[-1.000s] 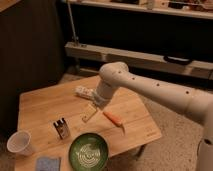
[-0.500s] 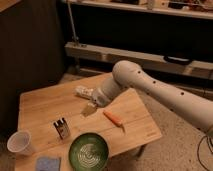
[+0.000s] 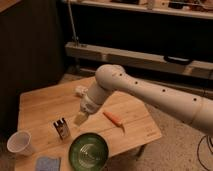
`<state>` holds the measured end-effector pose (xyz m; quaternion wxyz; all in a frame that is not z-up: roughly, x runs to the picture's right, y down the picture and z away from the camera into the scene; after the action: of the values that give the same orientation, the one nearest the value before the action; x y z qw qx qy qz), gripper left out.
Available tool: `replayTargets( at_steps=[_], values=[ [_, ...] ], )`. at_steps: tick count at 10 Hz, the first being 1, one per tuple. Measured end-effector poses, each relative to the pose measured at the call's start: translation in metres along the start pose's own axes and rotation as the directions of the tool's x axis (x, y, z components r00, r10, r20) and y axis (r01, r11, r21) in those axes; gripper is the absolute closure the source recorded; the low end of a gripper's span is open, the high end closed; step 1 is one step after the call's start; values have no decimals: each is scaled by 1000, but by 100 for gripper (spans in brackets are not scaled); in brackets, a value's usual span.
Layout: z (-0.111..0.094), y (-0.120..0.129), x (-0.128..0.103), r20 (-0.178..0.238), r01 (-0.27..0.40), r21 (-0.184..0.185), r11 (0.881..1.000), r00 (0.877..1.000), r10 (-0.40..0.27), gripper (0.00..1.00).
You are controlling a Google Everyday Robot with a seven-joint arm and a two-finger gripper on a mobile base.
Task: Knock the eraser over
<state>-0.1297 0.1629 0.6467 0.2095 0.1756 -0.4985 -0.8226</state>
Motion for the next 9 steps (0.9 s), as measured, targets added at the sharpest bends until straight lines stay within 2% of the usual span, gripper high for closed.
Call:
replayTargets(
  at_steps=[2,5,7,9],
  values=[
    [47,15,-14,107,-43,25,999,993,40,100],
    [94,24,-15,270,-99,52,994,959,82,100],
    [100,27,-4,305,-127,57,990,947,104,100],
    [102,28,20,314,-137,54,989,943,114,100]
  ],
)
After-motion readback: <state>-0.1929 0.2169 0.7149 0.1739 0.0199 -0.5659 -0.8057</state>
